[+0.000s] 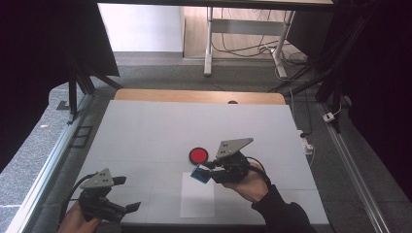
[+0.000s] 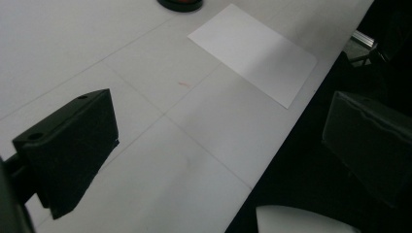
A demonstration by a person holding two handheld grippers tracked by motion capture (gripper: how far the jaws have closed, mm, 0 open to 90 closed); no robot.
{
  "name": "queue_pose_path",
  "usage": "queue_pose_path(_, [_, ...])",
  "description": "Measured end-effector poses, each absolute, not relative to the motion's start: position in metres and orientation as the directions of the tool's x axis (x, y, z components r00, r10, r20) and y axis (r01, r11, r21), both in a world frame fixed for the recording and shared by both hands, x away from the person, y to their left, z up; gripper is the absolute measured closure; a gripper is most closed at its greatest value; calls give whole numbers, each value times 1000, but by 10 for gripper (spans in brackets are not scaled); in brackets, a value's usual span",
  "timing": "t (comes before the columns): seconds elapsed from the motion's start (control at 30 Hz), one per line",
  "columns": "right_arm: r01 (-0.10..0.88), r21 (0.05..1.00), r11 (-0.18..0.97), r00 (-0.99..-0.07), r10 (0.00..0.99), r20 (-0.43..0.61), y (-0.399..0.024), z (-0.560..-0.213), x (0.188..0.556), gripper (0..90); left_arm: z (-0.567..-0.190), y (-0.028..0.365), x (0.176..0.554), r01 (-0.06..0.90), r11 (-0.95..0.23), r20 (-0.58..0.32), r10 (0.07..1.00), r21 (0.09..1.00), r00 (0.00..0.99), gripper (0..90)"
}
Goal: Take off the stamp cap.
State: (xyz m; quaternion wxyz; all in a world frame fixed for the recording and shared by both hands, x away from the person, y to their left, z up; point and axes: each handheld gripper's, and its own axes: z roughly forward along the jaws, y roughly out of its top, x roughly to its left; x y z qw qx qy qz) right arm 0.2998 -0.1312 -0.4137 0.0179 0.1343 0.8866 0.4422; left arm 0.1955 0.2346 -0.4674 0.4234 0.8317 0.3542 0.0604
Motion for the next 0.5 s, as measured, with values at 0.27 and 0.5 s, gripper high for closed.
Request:
queue_pose_path(0.27, [221, 786, 577, -965, 246, 91, -129, -413, 298, 709, -469, 221, 209, 511, -426, -180, 610, 747, 772, 0])
queue_pose_path(0.5, [226, 791, 568, -964, 246, 98, -131, -412, 300, 709, -471, 208, 222, 481, -437, -183, 567, 760, 803, 0])
